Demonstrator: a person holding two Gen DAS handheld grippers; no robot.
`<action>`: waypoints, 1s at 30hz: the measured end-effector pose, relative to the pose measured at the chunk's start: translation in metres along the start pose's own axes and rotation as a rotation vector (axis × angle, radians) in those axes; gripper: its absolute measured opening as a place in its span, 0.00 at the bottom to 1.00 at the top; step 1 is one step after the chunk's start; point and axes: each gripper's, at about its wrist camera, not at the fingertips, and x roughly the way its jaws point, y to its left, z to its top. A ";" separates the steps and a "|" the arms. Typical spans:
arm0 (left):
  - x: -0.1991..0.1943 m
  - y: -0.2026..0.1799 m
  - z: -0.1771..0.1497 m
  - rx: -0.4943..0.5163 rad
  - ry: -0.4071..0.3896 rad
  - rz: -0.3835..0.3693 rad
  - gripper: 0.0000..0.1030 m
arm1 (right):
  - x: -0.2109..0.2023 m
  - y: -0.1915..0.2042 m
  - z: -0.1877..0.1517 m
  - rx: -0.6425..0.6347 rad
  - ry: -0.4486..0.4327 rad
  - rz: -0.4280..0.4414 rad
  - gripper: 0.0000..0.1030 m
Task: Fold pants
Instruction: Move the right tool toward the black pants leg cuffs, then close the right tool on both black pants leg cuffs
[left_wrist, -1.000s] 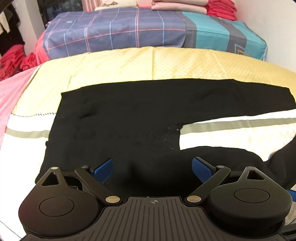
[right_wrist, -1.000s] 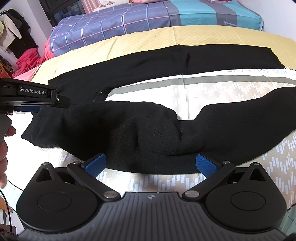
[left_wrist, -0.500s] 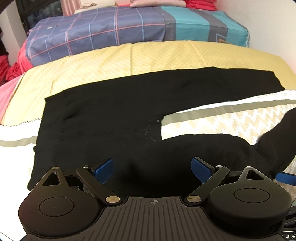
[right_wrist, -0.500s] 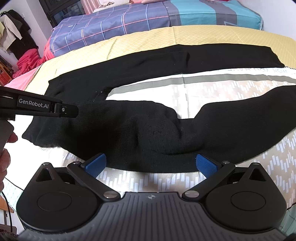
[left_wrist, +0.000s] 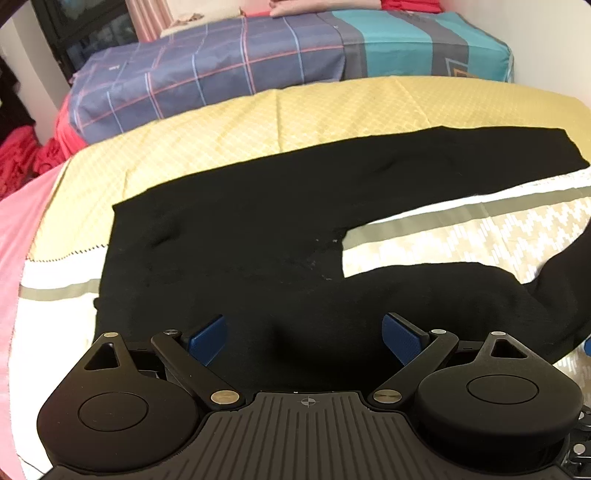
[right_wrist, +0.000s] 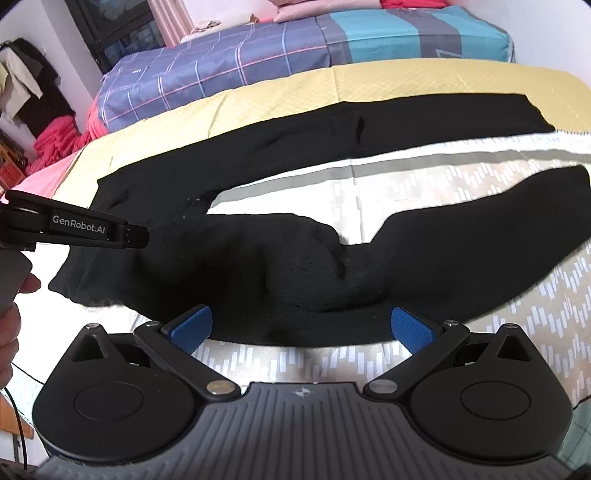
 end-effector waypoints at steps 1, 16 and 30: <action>0.000 0.000 0.000 -0.002 0.002 0.004 1.00 | 0.001 -0.002 -0.001 0.007 0.006 0.002 1.00; 0.008 -0.012 0.005 -0.001 0.033 -0.013 1.00 | -0.003 -0.014 -0.001 0.033 -0.001 0.017 1.00; 0.087 0.026 -0.020 -0.150 0.154 -0.097 1.00 | -0.042 -0.235 0.009 0.633 -0.311 -0.167 0.87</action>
